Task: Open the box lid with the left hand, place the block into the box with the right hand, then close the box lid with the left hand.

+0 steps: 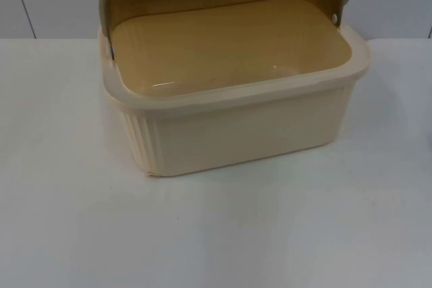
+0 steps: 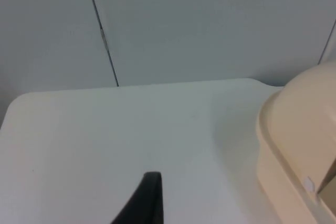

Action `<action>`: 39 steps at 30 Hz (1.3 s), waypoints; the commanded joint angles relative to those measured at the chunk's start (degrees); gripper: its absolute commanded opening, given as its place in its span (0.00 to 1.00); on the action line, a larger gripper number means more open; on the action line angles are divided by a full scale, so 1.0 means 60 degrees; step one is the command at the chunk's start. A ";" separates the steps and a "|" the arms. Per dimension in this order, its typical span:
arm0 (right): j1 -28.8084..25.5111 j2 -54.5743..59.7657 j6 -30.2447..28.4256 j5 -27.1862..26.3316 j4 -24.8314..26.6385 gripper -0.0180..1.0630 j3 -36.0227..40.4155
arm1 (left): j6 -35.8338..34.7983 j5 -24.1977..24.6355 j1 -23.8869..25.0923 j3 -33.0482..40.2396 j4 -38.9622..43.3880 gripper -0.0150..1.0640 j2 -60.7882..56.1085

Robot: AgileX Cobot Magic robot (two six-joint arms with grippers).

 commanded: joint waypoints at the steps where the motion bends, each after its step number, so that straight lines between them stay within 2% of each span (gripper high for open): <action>1: -0.0040 0.0008 0.0016 0.0205 -0.0026 0.72 -0.0044 | -0.0040 -0.0065 0.0033 0.0017 0.0031 0.95 -0.0048; 2: -0.0040 0.0008 0.0016 0.0205 -0.0026 0.72 -0.0044 | -0.0040 -0.0065 0.0033 0.0017 0.0031 0.95 -0.0048; 6: -0.0040 0.0008 0.0297 0.0560 -0.0059 0.20 -0.0044 | -0.0040 -0.0065 0.0033 0.0017 0.0031 0.95 -0.0048; 7: -0.0040 0.0008 0.0297 0.0632 -0.0059 0.12 -0.0044 | -0.0018 -0.0061 0.0033 0.0017 0.0031 0.95 -0.0048; 8: -0.0040 0.0008 0.0297 0.0632 -0.0059 0.12 -0.0044 | -0.0018 -0.0061 0.0033 0.0017 0.0031 0.95 -0.0048; 10: -0.0040 0.0008 0.0374 0.0862 -0.0059 0.02 -0.0044 | -0.0018 -0.0061 0.0033 0.0017 0.0049 0.95 -0.0048; 19: -0.0040 -0.0502 0.0405 0.1168 -0.0127 0.02 -0.0326 | -0.0018 -0.0080 0.0033 0.0017 0.0048 0.95 -0.0048; 22: -0.0040 -0.0847 0.0362 0.1562 -0.0127 0.02 -0.1035 | -0.0018 -0.0080 0.0033 0.0017 0.0048 0.95 -0.0048; 25: -0.0040 -0.1161 -0.0153 0.2046 -0.0127 0.02 -0.2105 | -0.0018 -0.0070 0.0033 0.0017 0.0004 0.95 -0.0048; 26: -0.0040 -0.1161 -0.0153 0.2046 -0.0127 0.02 -0.2105 | -0.0018 -0.0070 0.0033 0.0017 0.0004 0.95 -0.0048; 30: -0.0040 -0.1479 -0.0645 0.2628 -0.0060 0.02 -0.3788 | -0.0018 -0.0070 0.0033 0.0017 0.0004 0.95 -0.0048; 33: -0.0023 -0.1604 -0.0773 0.2781 0.0076 0.02 -0.4623 | -0.0018 -0.0070 0.0033 0.0017 0.0004 0.95 -0.0048; 37: -0.0005 -0.1969 -0.0848 0.2846 0.0762 0.02 -0.5869 | -0.0018 -0.0070 0.0033 0.0017 0.0004 0.95 -0.0048; 39: 0.0064 -0.2071 -0.0848 0.2846 0.0808 0.02 -0.6075 | -0.0018 -0.0070 0.0033 0.0017 0.0004 0.95 -0.0048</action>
